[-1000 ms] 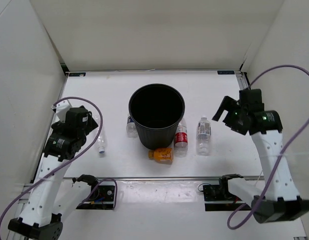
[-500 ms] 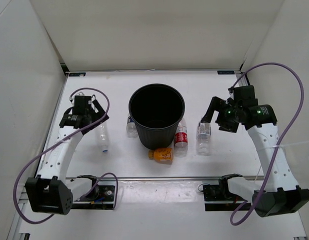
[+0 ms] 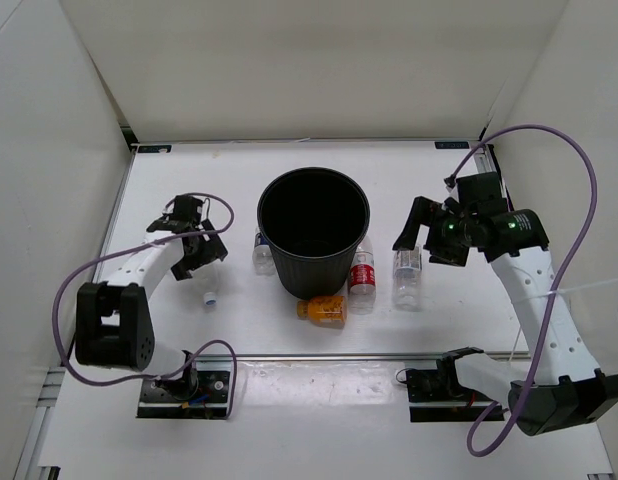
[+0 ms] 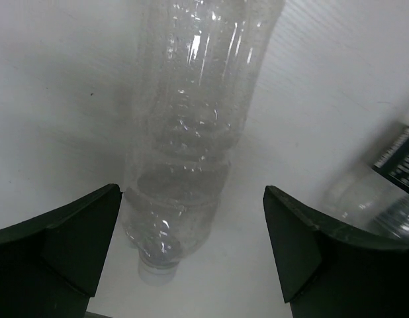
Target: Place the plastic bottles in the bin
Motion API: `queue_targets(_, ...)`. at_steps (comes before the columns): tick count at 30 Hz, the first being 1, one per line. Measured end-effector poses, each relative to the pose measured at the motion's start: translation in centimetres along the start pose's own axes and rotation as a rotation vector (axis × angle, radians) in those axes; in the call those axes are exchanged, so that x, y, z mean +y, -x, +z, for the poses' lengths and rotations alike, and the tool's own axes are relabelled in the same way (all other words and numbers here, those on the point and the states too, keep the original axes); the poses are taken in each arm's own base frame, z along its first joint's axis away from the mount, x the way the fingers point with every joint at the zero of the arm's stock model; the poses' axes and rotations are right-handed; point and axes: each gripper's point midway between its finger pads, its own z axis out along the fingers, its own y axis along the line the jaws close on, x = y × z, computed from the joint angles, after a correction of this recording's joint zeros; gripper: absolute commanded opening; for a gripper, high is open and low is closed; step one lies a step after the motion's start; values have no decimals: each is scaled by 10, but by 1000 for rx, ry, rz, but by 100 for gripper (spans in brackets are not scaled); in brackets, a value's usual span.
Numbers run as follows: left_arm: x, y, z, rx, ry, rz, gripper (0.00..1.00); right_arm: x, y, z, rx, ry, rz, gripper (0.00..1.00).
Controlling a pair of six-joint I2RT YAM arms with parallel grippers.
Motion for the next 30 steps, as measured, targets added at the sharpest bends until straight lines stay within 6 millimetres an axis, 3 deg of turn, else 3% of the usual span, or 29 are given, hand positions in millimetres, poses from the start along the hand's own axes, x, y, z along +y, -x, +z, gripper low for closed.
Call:
queue_targets(4, 7, -7, 21, 47, 61, 9, 92, -1, -4, -3, -7, 3, -4, 100)
queue_targets(9, 9, -21, 47, 140, 108, 10, 69, -2, -4, -5, -15, -1, -6, 100)
queue_targets(13, 2, -5, 45, 117, 94, -8, 54, -5, -3, -5, -23, -18, -7, 100)
queue_targets(16, -10, 23, 28, 54, 70, -46, 54, -7, -3, -5, -25, -29, -6, 100)
queue_targets(19, -32, 69, -14, -103, 21, -85, 54, -9, -3, -5, -26, -42, -5, 100)
queue_targets(22, -71, 116, -90, -326, -109, -107, 54, -12, -4, -4, -23, -52, -4, 100)
queue_targets(23, -87, 129, -126, -415, -183, -116, 54, -13, -5, -3, -20, -58, -2, 100)
queue_targets(27, -126, 135, -236, -615, -441, -114, 54, -22, -11, 4, 0, -93, 10, 100)
queue_targets(28, -134, 131, -256, -639, -497, -107, 54, -25, -13, 6, 4, -102, 13, 100)
queue_targets(30, -146, 122, -278, -662, -559, -95, 54, -28, -14, 7, 7, -113, 17, 100)
